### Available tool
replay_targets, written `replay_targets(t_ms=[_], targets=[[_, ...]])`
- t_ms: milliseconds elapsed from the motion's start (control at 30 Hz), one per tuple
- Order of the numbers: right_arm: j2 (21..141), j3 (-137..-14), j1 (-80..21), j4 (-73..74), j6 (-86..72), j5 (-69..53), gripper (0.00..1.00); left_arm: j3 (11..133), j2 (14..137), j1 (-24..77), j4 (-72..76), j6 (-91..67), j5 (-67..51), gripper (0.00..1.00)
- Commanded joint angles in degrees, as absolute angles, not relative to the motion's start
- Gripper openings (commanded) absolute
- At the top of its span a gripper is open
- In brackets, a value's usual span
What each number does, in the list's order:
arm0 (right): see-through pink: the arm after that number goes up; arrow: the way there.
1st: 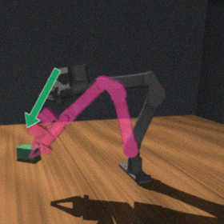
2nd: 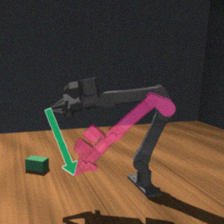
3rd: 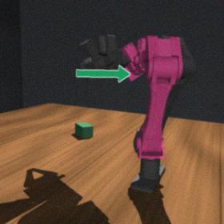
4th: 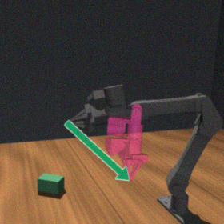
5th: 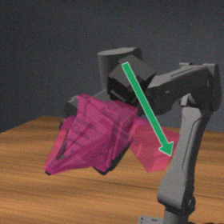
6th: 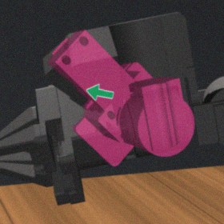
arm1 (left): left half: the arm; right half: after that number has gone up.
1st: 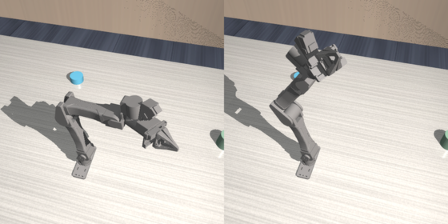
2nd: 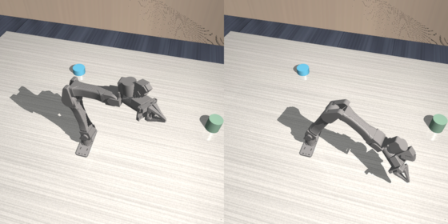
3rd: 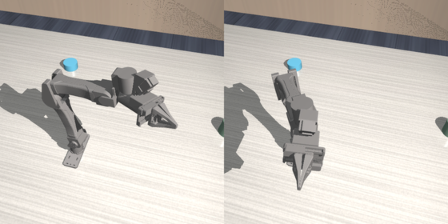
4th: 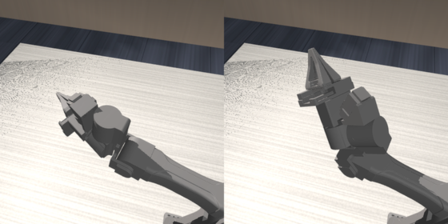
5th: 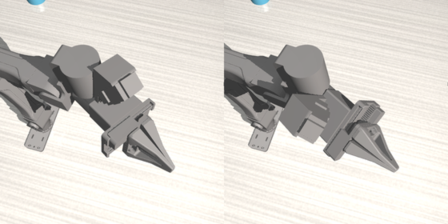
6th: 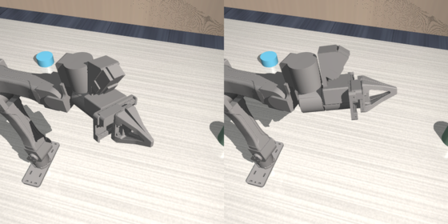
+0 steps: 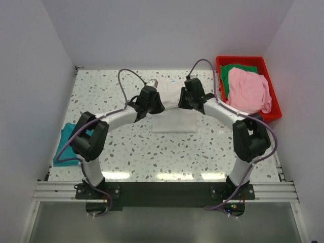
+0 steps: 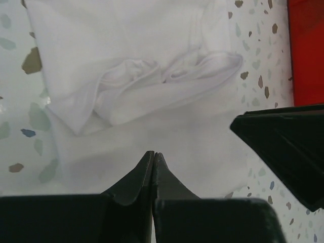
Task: Fold and stack the t-shirts
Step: Fold the tshirt
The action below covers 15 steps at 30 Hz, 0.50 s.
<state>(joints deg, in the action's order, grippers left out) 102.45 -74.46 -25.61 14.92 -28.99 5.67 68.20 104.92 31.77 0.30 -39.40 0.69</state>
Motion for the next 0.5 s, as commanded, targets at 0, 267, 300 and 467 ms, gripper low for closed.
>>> replay_targets(t_ms=[0,267,300,467], targets=[[106.16,-76.46,-26.28,12.13,-29.53,3.78,0.27,69.34,107.48,33.13,0.09,-39.55,0.35,0.01],[116.36,-85.07,-26.19,13.27,-29.09,2.11,0.21,79.09,116.44,33.14,-3.25,-38.24,-1.05,0.04],[117.24,-87.17,-26.19,13.71,-29.09,2.02,0.21,79.97,117.15,32.96,-3.34,-37.97,-1.14,0.05],[120.76,-93.33,-25.84,16.35,-29.09,2.29,0.21,84.55,119.79,31.56,-3.52,-37.88,-1.67,0.11]])
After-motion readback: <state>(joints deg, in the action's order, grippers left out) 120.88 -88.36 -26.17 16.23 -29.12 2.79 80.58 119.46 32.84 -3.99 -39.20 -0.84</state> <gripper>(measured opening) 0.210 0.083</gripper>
